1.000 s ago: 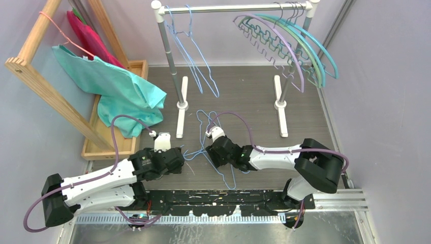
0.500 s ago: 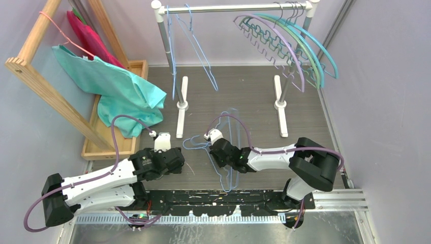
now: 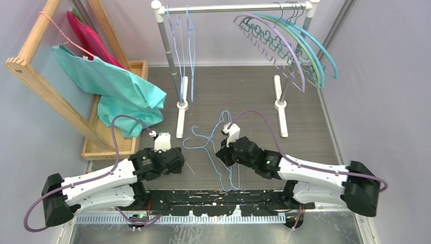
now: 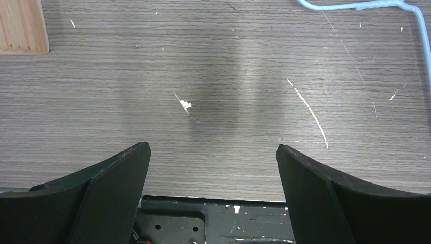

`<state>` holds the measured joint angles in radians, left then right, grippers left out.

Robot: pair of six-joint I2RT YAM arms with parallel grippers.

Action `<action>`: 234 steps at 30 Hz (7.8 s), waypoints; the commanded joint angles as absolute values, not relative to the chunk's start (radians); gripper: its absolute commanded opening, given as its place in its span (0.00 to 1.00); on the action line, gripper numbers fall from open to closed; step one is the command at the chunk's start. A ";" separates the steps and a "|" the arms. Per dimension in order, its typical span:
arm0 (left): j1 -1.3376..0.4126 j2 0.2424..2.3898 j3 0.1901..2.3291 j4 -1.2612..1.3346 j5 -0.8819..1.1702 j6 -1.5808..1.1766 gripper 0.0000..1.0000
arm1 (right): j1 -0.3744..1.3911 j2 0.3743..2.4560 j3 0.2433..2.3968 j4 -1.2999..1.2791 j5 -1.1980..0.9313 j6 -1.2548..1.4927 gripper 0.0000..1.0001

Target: Organize the hangers

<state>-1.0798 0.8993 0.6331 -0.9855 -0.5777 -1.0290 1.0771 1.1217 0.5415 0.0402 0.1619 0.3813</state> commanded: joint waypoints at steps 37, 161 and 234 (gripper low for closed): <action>-1.077 0.936 0.664 -0.936 -0.628 -0.976 0.98 | 0.681 1.379 1.455 0.408 -0.218 0.609 0.01; -1.077 0.916 0.791 -1.021 -0.670 -0.954 0.98 | 0.786 0.925 1.207 -0.354 -0.203 0.511 0.01; -1.077 0.933 0.723 -0.995 -0.663 -0.996 0.98 | 0.493 1.087 0.926 -0.039 -0.043 0.486 1.00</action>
<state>-1.0798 0.9253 0.7364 -1.0508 -0.6502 -0.9668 0.4713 1.1610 1.0191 0.0822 -0.1722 0.6735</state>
